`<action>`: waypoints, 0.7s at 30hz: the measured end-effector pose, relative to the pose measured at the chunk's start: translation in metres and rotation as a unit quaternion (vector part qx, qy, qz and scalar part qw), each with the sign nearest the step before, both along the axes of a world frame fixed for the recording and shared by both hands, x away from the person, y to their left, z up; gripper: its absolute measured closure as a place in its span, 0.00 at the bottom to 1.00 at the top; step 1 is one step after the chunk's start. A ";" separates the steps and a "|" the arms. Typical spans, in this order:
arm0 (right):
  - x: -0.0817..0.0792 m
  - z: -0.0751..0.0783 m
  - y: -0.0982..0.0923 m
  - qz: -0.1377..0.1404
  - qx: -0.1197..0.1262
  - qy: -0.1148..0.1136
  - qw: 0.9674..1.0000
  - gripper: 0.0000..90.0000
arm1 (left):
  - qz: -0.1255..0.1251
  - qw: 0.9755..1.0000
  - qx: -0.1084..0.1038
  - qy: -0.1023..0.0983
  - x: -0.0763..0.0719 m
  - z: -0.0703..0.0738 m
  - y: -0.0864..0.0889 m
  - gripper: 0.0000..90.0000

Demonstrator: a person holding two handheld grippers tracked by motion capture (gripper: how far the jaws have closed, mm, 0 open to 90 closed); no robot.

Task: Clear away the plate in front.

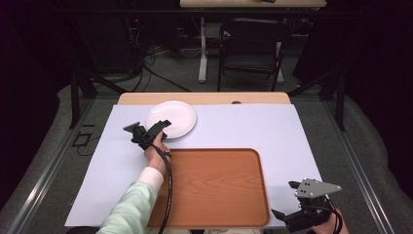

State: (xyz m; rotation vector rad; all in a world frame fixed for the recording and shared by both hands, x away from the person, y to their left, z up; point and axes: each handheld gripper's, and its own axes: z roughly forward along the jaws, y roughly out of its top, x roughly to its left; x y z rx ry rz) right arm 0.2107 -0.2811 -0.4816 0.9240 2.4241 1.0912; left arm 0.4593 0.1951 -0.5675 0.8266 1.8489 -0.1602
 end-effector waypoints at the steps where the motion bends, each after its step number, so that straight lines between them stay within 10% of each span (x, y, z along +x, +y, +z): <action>1: 0.000 0.000 0.000 0.000 0.000 0.000 1.000 0.00 | 0.000 1.000 0.000 0.000 0.000 0.000 0.000 0.11; 21: 0.000 0.000 0.000 0.003 0.000 0.001 1.000 0.00 | 0.062 0.997 0.038 0.018 -0.008 -0.008 -0.005 0.58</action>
